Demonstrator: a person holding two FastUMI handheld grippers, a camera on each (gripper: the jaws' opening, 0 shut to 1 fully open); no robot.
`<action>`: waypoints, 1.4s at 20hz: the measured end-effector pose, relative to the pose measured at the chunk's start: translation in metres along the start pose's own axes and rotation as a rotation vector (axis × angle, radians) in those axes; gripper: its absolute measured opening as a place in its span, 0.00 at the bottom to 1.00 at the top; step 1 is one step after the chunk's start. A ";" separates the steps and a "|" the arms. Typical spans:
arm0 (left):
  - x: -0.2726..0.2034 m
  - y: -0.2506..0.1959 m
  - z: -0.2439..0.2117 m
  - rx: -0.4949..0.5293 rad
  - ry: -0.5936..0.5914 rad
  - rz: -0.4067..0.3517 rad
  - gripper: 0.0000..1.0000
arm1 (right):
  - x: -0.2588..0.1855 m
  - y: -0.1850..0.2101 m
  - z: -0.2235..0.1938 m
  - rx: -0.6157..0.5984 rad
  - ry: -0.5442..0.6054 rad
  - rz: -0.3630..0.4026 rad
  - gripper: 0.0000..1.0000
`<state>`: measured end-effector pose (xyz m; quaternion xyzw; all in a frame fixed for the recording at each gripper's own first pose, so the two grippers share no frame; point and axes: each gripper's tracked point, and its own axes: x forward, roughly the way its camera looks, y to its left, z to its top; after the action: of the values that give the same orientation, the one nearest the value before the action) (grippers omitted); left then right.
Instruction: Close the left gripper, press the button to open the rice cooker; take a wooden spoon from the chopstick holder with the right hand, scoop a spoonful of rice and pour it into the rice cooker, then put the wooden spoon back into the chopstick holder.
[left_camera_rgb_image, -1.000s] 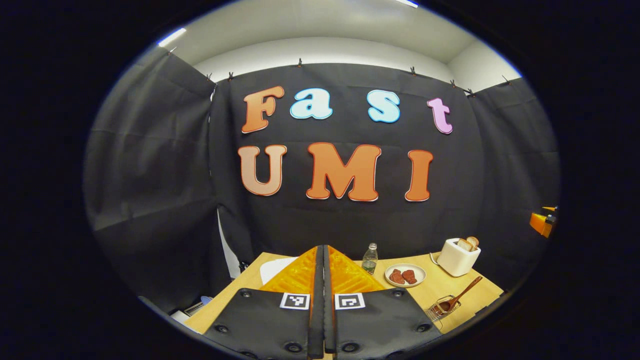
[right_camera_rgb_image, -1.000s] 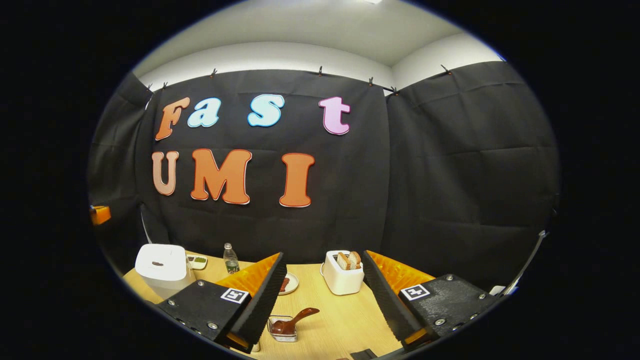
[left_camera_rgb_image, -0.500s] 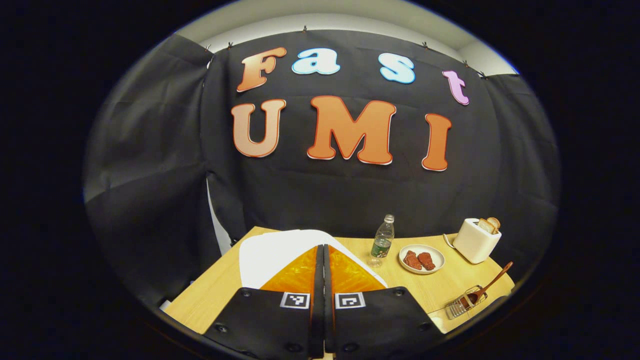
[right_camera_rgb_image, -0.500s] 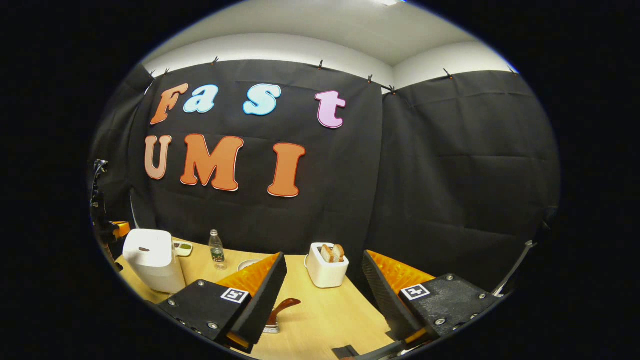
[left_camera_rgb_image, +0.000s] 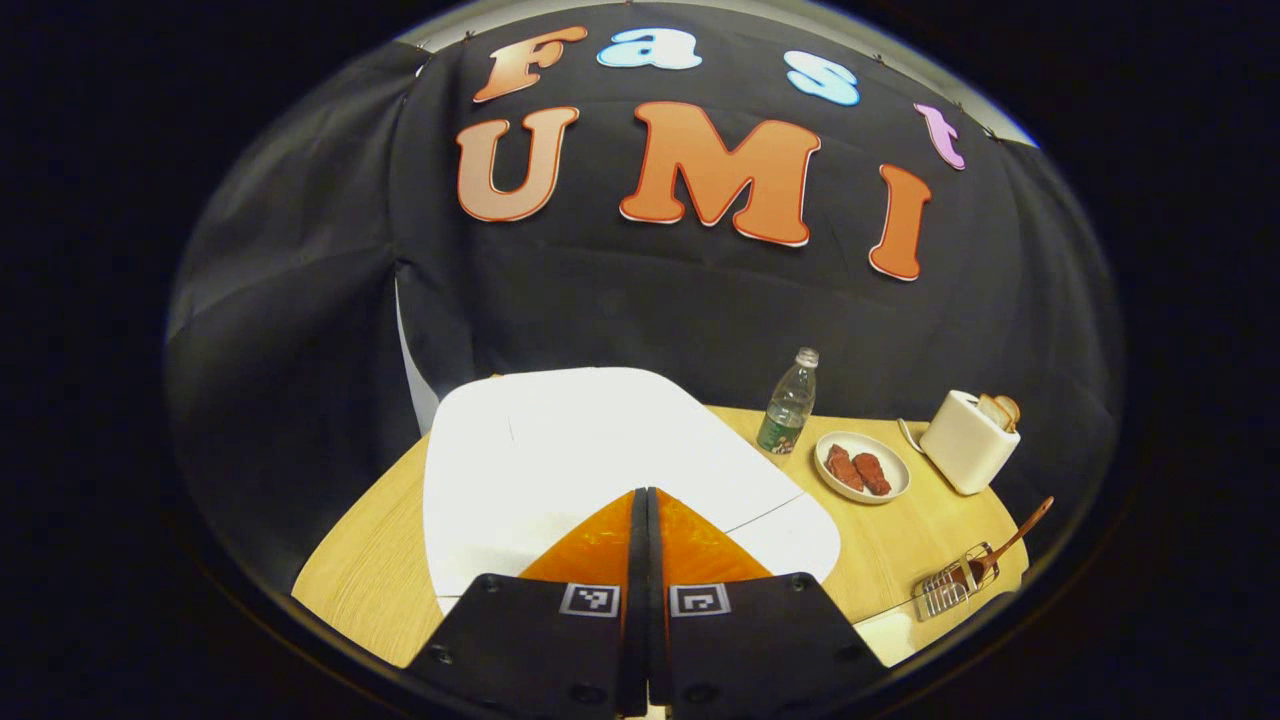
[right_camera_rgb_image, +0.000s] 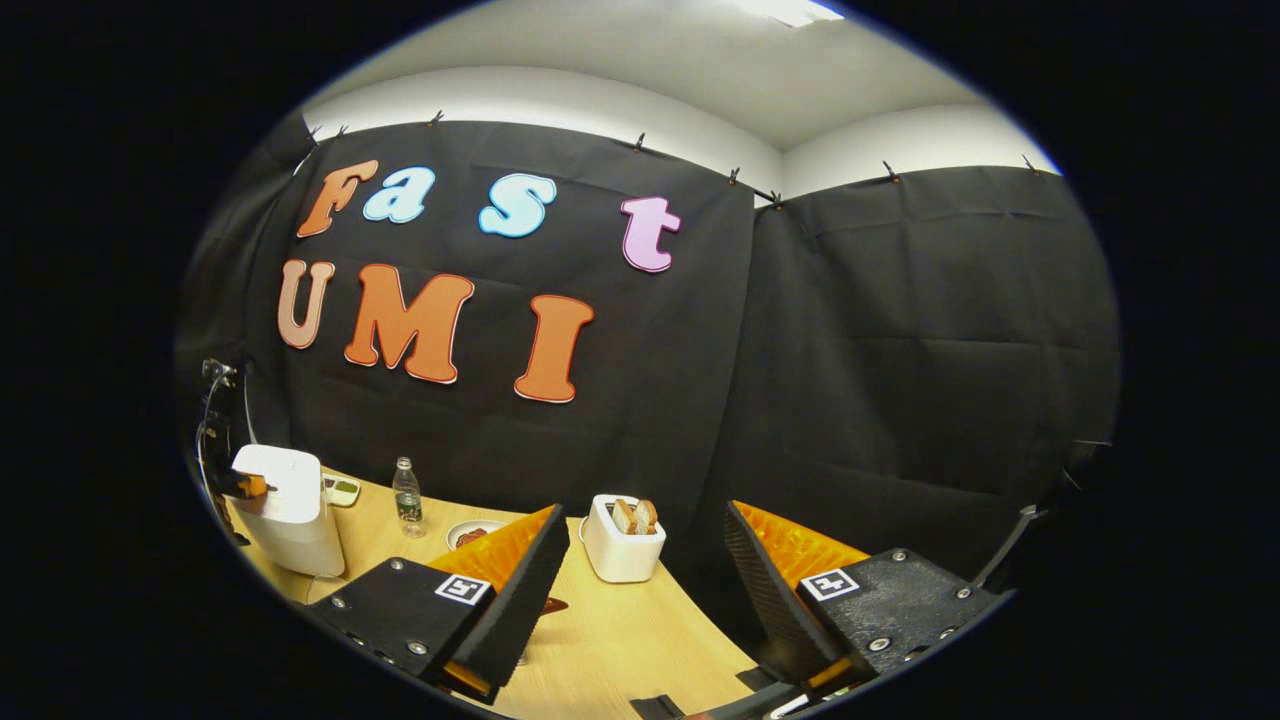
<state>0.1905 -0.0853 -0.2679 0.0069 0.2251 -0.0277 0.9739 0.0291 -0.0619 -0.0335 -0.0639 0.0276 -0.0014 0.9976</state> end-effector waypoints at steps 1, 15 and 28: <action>0.004 -0.001 0.001 0.023 -0.005 -0.009 0.05 | 0.000 0.001 -0.002 0.007 0.005 0.002 0.97; -0.096 -0.028 0.111 0.036 -0.201 0.013 0.05 | 0.027 0.020 -0.069 0.184 0.128 0.069 0.97; -0.207 0.009 0.162 -0.008 -0.321 0.107 0.05 | 0.081 0.099 -0.193 0.531 0.417 0.253 0.95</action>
<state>0.0758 -0.0701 -0.0317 0.0105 0.0659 0.0245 0.9975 0.0993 0.0115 -0.2421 0.2032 0.2369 0.1020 0.9446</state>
